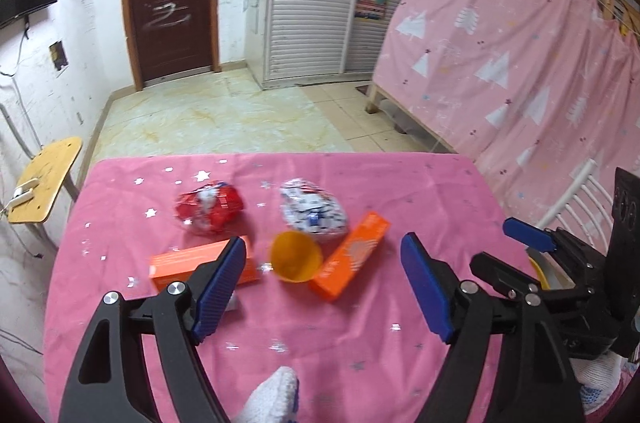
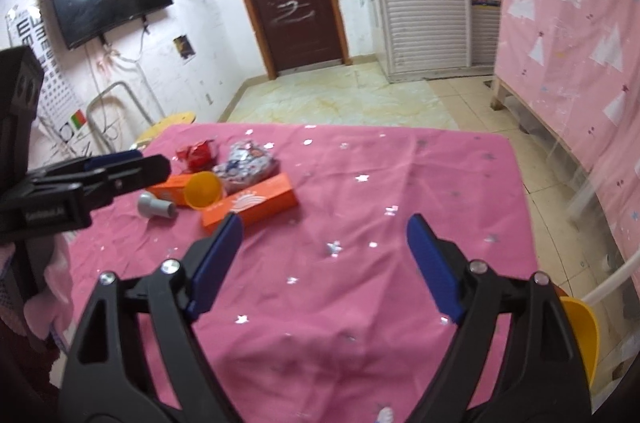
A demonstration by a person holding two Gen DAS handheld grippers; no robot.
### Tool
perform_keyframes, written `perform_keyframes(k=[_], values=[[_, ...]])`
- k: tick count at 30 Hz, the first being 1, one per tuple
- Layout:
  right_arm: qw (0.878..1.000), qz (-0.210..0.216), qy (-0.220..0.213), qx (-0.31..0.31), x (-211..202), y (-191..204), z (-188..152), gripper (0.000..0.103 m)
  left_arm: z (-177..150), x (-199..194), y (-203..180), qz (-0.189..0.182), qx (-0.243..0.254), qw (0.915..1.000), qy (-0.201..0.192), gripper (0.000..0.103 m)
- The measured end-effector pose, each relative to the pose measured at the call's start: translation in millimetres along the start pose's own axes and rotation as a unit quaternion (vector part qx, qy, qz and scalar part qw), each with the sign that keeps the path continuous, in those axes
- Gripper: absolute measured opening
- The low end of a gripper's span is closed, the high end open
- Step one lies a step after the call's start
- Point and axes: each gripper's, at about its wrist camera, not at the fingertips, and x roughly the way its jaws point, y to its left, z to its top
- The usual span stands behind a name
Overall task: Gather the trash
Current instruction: 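Move both tools back over the table toward the orange boxes, then grasp the long orange box with the left tool while the right tool grasps the small orange box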
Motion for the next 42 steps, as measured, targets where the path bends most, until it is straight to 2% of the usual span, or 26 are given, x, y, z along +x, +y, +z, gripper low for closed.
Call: perform_keyframes(k=[7,16,26,42], values=[[0.999,0.014,0.017,-0.043,19,28,10,0.096,1,12,37,0.04,-0.028,0.9987,0.016,0.073],[0.996,0.023,0.043,-0.078,48,48,15,0.097,0,41,74,0.082,-0.065,0.9931,0.052,0.074],[0.991,0.03,0.069,-0.107,74,61,19,0.097,2,74,86,0.095,-0.072,0.9897,0.079,0.077],[0.986,0.037,0.1,-0.128,102,72,22,0.097,1,91,92,0.093,-0.066,0.9898,0.085,0.079]])
